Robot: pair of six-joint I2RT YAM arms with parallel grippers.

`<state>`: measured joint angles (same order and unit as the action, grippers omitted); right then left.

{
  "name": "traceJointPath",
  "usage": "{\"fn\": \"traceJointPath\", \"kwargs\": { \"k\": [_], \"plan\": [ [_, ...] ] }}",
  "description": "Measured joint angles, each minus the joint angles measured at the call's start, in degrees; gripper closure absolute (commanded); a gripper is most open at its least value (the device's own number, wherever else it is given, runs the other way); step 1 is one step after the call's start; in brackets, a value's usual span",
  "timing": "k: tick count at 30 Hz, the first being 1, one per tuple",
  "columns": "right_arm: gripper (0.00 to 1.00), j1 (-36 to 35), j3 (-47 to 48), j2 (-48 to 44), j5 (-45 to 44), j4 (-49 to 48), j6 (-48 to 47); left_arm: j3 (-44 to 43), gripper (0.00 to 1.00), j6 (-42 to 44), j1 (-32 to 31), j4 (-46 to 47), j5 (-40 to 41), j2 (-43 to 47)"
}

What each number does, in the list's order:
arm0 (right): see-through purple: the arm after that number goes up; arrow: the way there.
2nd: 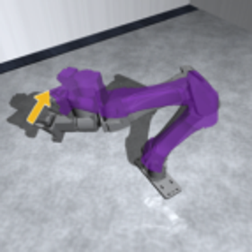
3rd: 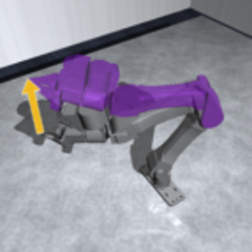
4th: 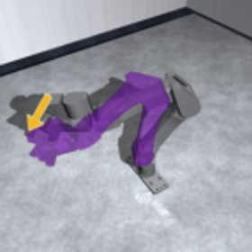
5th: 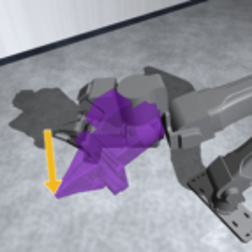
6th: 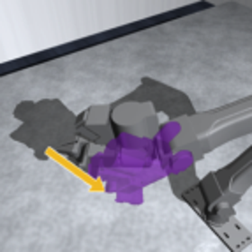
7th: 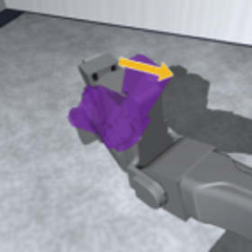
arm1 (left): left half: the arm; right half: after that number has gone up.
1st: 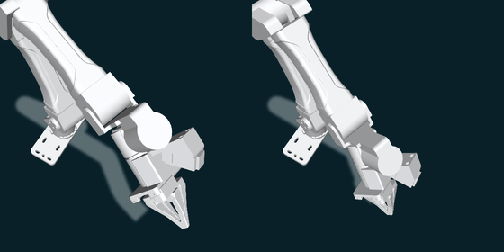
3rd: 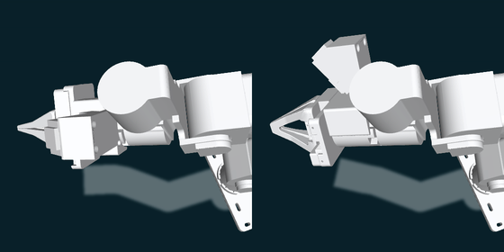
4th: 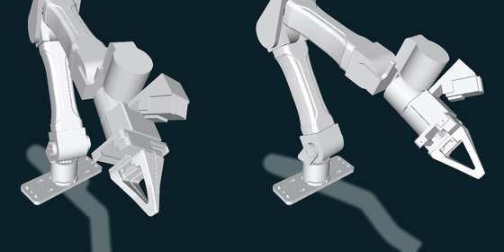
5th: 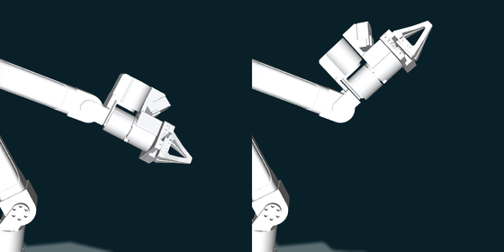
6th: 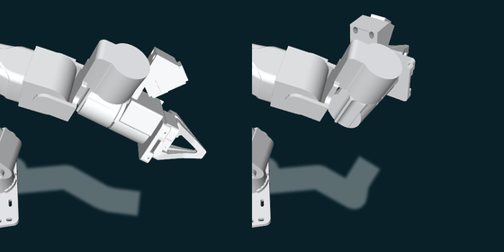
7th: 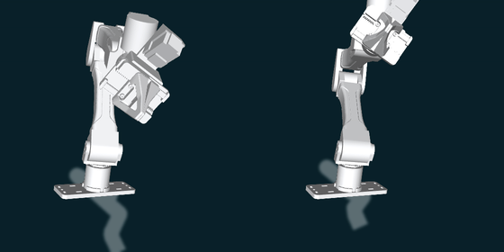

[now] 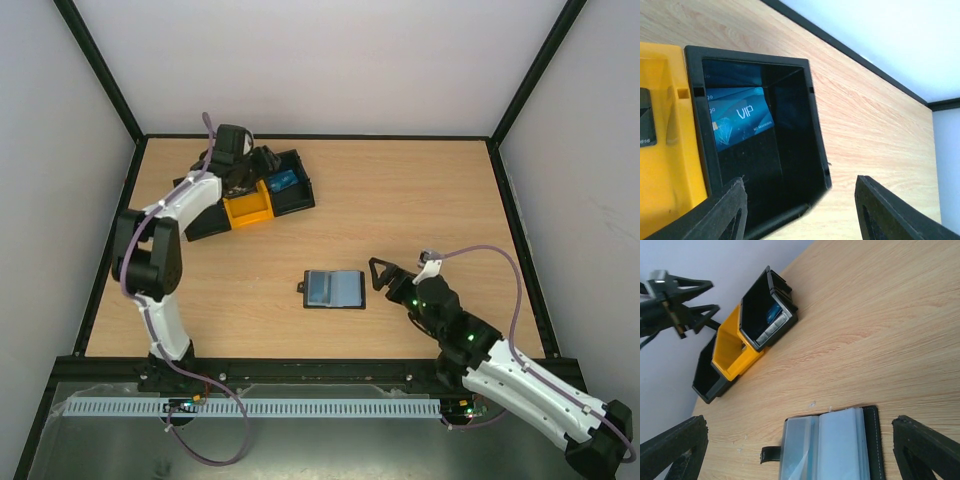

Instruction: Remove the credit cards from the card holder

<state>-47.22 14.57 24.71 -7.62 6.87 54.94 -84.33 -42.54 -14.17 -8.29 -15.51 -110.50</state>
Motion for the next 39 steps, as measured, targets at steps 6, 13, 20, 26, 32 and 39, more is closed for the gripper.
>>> {"fn": "traceJointPath", "kwargs": {
  "k": [6, 13, 20, 26, 32, 39],
  "plan": [
    [0.18, 0.0, 1.1, 4.0, 1.3, 1.3, -2.2, 8.3, 0.40, 3.8, -0.9, -0.2, -0.7, 11.1],
    [0.53, 0.0, 1.1, 13.2, 5.4, 1.4, -4.4, 19.7, 0.49, 6.7, -5.6, -0.7, -0.8, 20.5],
    [0.61, 0.0, 1.1, 18.6, 7.3, -0.6, -4.7, 31.6, 0.50, 7.6, -10.6, -0.5, -2.0, 26.9],
    [0.62, 0.0, 1.2, 24.6, 8.3, -4.2, -4.6, 40.2, 0.50, 6.9, -15.5, 0.9, -2.0, 30.6],
    [0.62, 0.0, 1.7, 31.2, 9.3, -7.7, -4.4, 46.2, 0.50, 4.7, -20.5, 4.7, -2.1, 31.1],
    [0.64, 0.0, 3.3, 38.5, 11.0, -11.1, -4.4, 48.9, 0.50, 2.5, -24.1, 9.7, -2.0, 27.9]
  ]
}}
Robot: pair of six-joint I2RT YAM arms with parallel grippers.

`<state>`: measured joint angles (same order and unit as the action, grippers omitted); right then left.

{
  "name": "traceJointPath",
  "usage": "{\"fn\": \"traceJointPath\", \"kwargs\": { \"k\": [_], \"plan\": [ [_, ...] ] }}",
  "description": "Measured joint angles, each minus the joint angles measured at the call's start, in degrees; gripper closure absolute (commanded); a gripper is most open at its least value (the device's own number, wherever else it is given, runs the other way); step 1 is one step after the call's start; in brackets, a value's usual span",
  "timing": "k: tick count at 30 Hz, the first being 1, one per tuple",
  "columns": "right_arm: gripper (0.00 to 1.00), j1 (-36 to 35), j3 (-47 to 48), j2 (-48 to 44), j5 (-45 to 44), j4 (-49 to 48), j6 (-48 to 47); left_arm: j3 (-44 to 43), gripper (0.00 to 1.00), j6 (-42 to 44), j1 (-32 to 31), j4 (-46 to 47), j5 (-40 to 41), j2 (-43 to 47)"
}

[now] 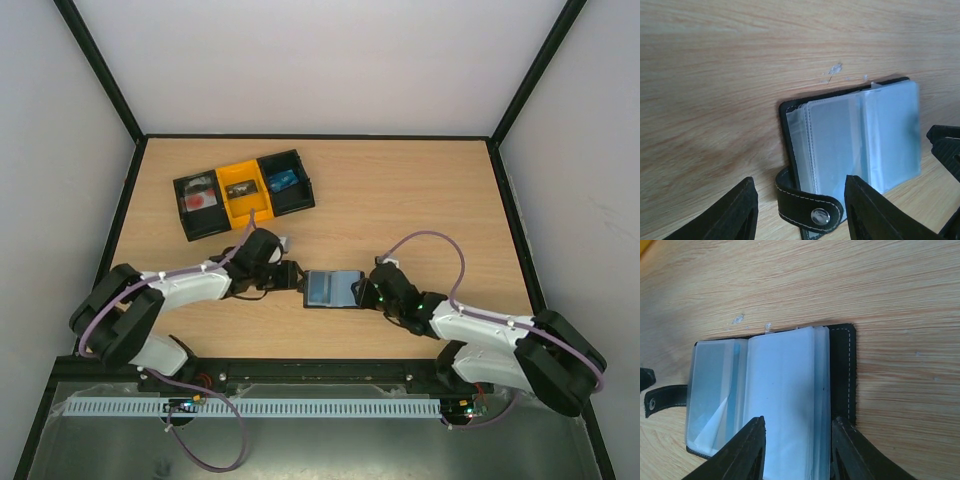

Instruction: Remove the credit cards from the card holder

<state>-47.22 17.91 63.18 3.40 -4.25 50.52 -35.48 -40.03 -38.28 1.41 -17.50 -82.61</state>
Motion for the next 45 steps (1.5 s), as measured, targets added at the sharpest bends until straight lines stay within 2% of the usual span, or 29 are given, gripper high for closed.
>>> {"fn": "traceJointPath", "kwargs": {
  "k": [5, 13, 18, 24, 27, 34, 37, 40, 42, 45],
  "plan": [
    [0.67, 0.0, 0.7, 3.3, 0.8, -1.2, -0.3, 0.9, 0.52, -1.0, -1.6, 2.7, 0.2, -2.9],
    [0.68, 0.0, 1.4, 7.1, 2.2, -3.1, -0.4, 1.8, 0.55, -2.2, -3.0, 6.9, 0.2, -5.6],
    [0.78, 0.0, 1.5, 8.6, 2.7, -4.4, -0.5, 1.9, 0.64, -3.0, -3.6, 8.6, 0.4, -6.4],
    [0.95, 0.0, 1.5, 9.0, 4.6, -5.7, -0.9, 2.5, 0.71, -3.8, -3.9, 9.7, 0.9, -6.7],
    [0.98, 0.0, 1.5, 9.0, 5.4, -6.4, -1.1, 2.5, 0.74, -4.1, -4.0, 9.8, 0.9, -6.8],
    [0.97, 0.0, 1.5, 9.0, 5.6, -7.7, -1.1, 2.5, 0.82, -4.3, -4.2, 9.9, 0.8, -7.0],
    [0.83, 0.0, 1.5, 8.0, 3.5, -5.8, -1.2, 2.6, 0.86, -4.4, -4.2, 9.9, 0.6, -6.9],
    [0.74, 0.0, 1.6, 5.0, 0.4, -1.5, -0.9, 3.1, 0.93, -4.7, -4.2, 10.0, 0.2, -6.5],
    [0.71, 0.0, 1.7, 1.8, -1.5, 1.4, -0.7, 3.5, 0.97, -5.0, -4.3, 10.3, -0.3, -6.0],
    [0.68, 0.0, 2.2, -3.4, -3.2, 4.8, -0.4, 4.1, 0.97, -5.2, -4.3, 10.9, -0.9, -5.4]
  ]
}}
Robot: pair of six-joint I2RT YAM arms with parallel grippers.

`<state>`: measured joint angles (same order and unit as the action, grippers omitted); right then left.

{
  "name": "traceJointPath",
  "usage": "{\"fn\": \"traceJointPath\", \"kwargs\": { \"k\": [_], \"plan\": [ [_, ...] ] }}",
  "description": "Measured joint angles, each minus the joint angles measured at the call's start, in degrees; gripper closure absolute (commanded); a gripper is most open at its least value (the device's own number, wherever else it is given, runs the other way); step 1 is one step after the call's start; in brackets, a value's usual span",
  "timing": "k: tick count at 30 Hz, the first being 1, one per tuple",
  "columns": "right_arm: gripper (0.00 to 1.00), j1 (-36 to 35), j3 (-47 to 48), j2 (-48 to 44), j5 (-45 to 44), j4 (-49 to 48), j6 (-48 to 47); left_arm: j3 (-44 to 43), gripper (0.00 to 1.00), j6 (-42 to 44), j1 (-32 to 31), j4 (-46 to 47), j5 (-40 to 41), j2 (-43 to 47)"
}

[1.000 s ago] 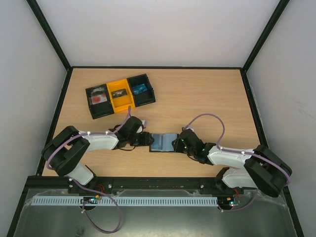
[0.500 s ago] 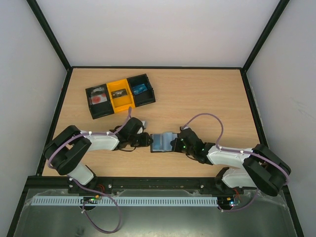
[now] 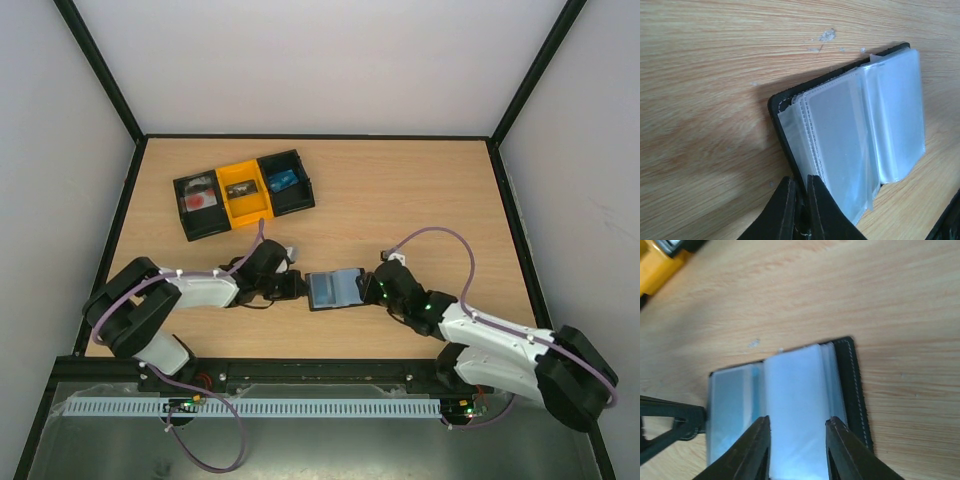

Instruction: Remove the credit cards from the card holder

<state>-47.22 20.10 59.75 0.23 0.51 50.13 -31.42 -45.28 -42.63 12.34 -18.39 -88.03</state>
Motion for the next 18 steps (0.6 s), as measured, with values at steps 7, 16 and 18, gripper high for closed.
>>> {"fn": "traceJointPath", "kwargs": {
  "k": [7, 16, 18],
  "plan": [
    [0.68, -0.1, 0.3, -4.7, 2.2, 0.2, 0.1, 0.0, 0.97, -0.1, -0.1, 0.3, -0.7, 0.2],
    [0.71, -4.7, 4.3, 5.7, 5.6, -3.9, 0.0, 0.7, 0.97, 0.3, -0.1, 0.6, -2.2, 2.1],
    [0.72, -5.5, 5.6, 8.4, 5.7, -4.8, -0.3, 0.7, 0.97, 0.3, -0.1, 0.8, -2.7, 2.2]
  ]
}}
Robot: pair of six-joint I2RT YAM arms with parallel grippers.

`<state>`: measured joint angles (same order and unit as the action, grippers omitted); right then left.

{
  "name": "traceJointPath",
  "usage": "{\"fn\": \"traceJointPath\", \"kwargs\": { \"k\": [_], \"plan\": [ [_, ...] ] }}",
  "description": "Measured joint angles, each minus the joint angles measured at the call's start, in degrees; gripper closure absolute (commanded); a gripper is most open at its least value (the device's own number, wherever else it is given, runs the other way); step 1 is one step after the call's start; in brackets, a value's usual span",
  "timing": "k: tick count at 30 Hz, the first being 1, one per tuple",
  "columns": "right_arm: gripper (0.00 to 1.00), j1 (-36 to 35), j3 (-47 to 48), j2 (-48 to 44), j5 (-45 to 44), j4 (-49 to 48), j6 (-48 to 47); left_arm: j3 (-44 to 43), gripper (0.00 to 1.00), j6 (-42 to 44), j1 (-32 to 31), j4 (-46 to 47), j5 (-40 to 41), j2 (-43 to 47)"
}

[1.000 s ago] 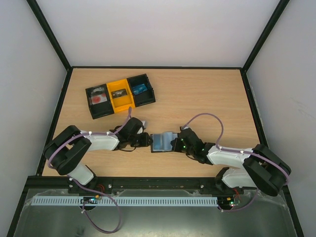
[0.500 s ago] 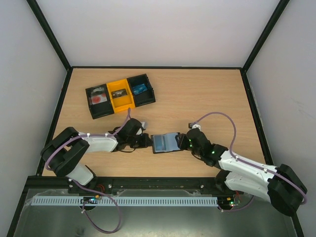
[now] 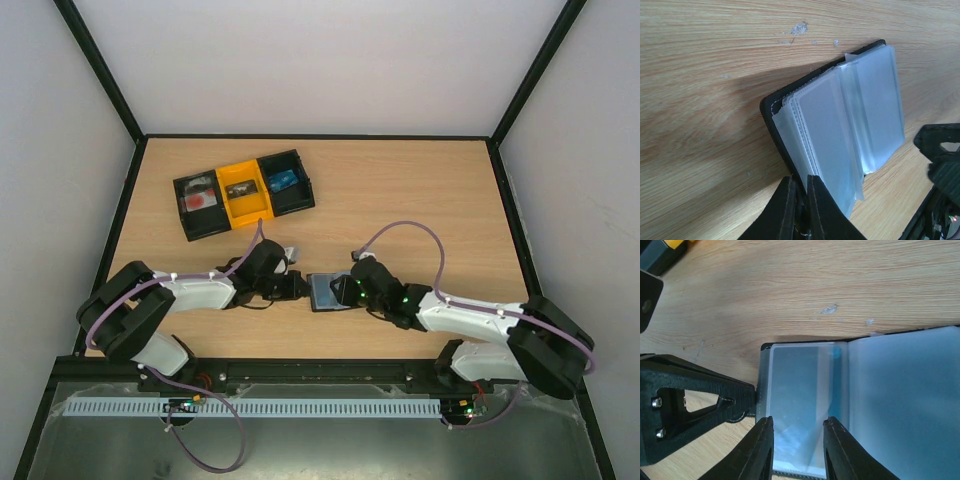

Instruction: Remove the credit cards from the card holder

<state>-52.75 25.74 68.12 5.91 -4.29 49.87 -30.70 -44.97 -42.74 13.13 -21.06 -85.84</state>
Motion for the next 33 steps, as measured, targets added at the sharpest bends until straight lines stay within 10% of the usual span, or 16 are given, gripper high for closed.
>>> {"fn": "traceJointPath", "kwargs": {
  "k": [18, 26, 33],
  "plan": [
    [0.90, -0.5, 2.5, 14.6, -0.8, -4.7, -2.1, 0.3, 0.97, 2.5, 2.8, -1.2, -0.9, 0.3],
    [0.98, -0.5, 0.3, 16.1, -0.9, -10.2, -1.6, 0.8, 0.48, 1.9, 3.6, -2.6, 0.3, 2.5],
    [0.98, -0.5, -0.7, 16.6, -0.9, -13.0, -1.4, 0.8, 0.35, 0.0, 3.4, -3.2, 1.8, 7.6]
  ]
}}
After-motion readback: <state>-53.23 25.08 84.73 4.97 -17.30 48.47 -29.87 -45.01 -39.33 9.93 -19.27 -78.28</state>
